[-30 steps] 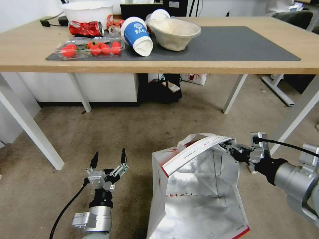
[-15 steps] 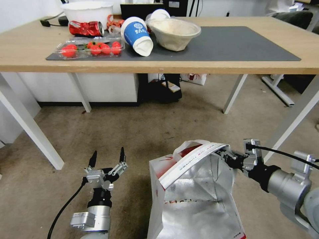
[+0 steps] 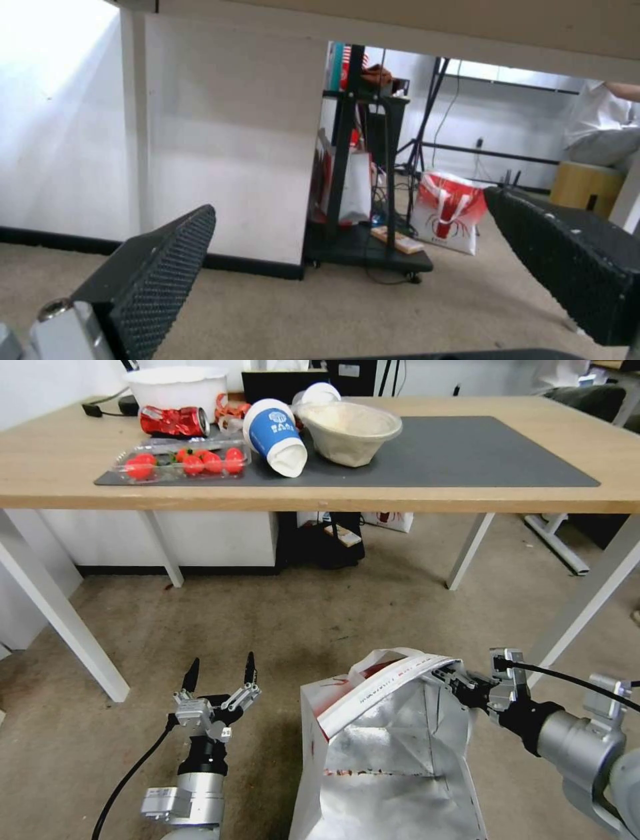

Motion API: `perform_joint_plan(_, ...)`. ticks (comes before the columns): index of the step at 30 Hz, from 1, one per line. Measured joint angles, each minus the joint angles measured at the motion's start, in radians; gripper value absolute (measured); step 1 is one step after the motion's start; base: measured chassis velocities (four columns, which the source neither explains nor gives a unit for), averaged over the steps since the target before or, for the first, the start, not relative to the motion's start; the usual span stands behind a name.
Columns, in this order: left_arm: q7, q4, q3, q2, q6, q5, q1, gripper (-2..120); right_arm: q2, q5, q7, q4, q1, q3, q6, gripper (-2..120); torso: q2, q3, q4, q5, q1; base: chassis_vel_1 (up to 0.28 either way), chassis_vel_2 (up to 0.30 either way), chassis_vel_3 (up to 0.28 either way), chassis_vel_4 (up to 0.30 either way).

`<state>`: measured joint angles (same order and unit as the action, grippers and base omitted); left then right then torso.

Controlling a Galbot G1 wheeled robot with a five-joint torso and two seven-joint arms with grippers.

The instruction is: Pick up the food delivery bag from the floor and place it on the table.

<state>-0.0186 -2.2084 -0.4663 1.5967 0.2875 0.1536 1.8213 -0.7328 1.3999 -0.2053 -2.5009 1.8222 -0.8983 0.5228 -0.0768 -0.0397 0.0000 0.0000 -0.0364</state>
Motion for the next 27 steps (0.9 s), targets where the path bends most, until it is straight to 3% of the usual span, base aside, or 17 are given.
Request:
perform_joint_plan(6, 0.001, -0.006, -0.001, 0.001, 0.003, -0.004, 0.005, 100, -0.005, -0.029, 0.019, 0.000, 0.014, -0.004, -0.002, 0, -0.022, -0.019, 0.0000, 0.0000, -0.002, 0.000, 0.000, 0.000, 0.000)
perform_joint_plan(13, 0.003, -0.013, 0.002, 0.006, 0.004, -0.012, 0.009, 100, -0.010, -0.241, 0.170, 0.000, 0.047, -0.024, -0.074, 0, -0.055, -0.050, 0.0000, 0.0000, -0.006, 0.000, 0.000, 0.000, 0.000)
perform_joint_plan(27, 0.004, -0.025, 0.001, 0.007, 0.004, -0.019, 0.016, 100, -0.013, -0.339, 0.246, 0.001, 0.069, -0.037, -0.120, 0, -0.110, -0.095, 0.0000, -0.0001, -0.015, 0.000, 0.000, 0.000, 0.000)
